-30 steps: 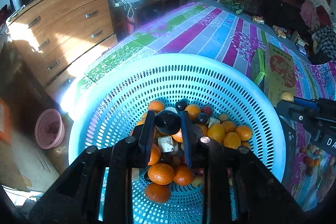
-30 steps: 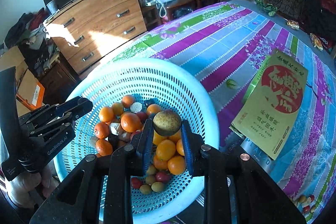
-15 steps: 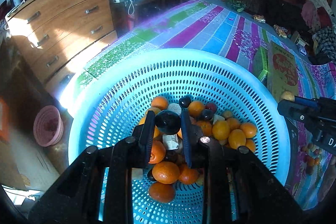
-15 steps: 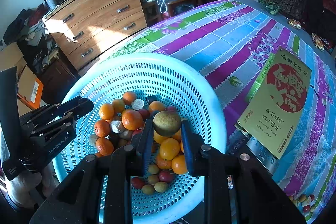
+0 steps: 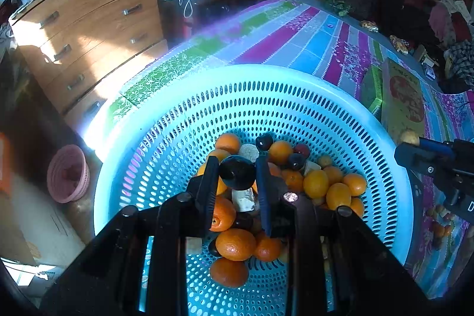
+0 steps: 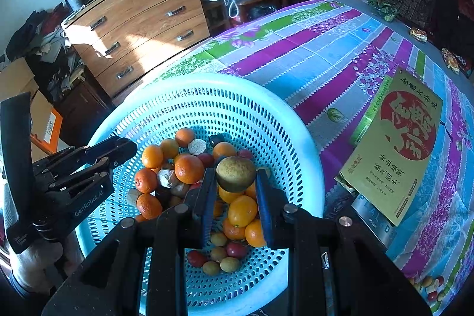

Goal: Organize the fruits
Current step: 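Open both tools to drop the plums into the basket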

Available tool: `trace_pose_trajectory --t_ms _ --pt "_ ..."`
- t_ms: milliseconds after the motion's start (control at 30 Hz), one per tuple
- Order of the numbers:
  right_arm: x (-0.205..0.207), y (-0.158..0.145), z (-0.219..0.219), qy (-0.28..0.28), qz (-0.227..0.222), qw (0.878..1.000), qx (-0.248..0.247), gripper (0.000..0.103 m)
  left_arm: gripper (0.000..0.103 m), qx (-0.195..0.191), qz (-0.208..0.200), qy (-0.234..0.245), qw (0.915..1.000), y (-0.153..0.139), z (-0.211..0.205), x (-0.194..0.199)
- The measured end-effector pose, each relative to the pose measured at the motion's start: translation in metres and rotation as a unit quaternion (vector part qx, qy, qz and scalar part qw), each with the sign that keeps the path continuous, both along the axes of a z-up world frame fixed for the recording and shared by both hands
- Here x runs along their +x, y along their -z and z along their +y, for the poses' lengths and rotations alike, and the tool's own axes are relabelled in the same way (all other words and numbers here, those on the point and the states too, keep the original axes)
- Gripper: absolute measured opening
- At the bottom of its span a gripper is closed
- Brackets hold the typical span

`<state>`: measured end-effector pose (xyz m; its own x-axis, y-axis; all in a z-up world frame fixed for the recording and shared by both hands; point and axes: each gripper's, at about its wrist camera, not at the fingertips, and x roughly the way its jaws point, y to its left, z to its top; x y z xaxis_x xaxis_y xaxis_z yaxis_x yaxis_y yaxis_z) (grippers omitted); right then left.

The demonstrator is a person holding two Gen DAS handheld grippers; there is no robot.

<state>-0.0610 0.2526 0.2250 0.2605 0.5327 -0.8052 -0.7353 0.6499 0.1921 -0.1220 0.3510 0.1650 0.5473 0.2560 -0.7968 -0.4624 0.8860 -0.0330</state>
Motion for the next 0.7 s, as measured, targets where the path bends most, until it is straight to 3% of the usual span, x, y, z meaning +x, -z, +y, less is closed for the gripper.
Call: trace_pose_trajectory --t_ms 67,100,133,167,233,433,500,567,700 --pt "0.000 0.001 0.001 -0.002 0.004 1.000 0.003 0.034 0.027 -0.002 0.007 -0.002 1.0000 0.003 0.002 0.001" --pt "0.000 0.001 0.001 -0.001 0.004 1.000 0.005 0.042 0.027 -0.003 0.010 -0.003 0.9999 0.004 0.003 0.001" --pt "0.000 0.001 0.001 -0.001 0.004 1.000 0.008 0.045 0.035 -0.002 0.012 -0.004 0.9999 0.006 0.003 0.001" --pt "0.000 0.001 0.000 -0.001 0.004 1.000 0.010 0.047 0.052 0.002 0.013 -0.007 0.9999 0.005 0.003 0.001" --pt "0.000 0.000 -0.001 -0.002 0.004 1.000 0.012 0.047 0.074 0.018 0.009 -0.016 0.9997 0.003 0.001 -0.001" --pt "-0.015 -0.012 -0.020 -0.008 -0.016 0.999 0.038 0.047 0.076 0.038 -0.010 -0.015 0.9991 -0.010 -0.007 -0.005" --pt "-0.027 -0.021 -0.040 0.000 -0.035 0.998 0.050 0.047 0.081 0.050 -0.027 -0.012 0.9983 -0.018 -0.012 -0.007" --pt "-0.041 -0.030 -0.067 0.015 -0.061 0.996 0.062 0.049 0.094 0.055 -0.053 0.001 0.9971 -0.028 -0.022 -0.008" --pt "-0.061 -0.040 -0.114 0.041 -0.097 0.992 0.070 0.050 0.096 0.045 -0.090 0.025 0.9946 -0.044 -0.047 -0.006"
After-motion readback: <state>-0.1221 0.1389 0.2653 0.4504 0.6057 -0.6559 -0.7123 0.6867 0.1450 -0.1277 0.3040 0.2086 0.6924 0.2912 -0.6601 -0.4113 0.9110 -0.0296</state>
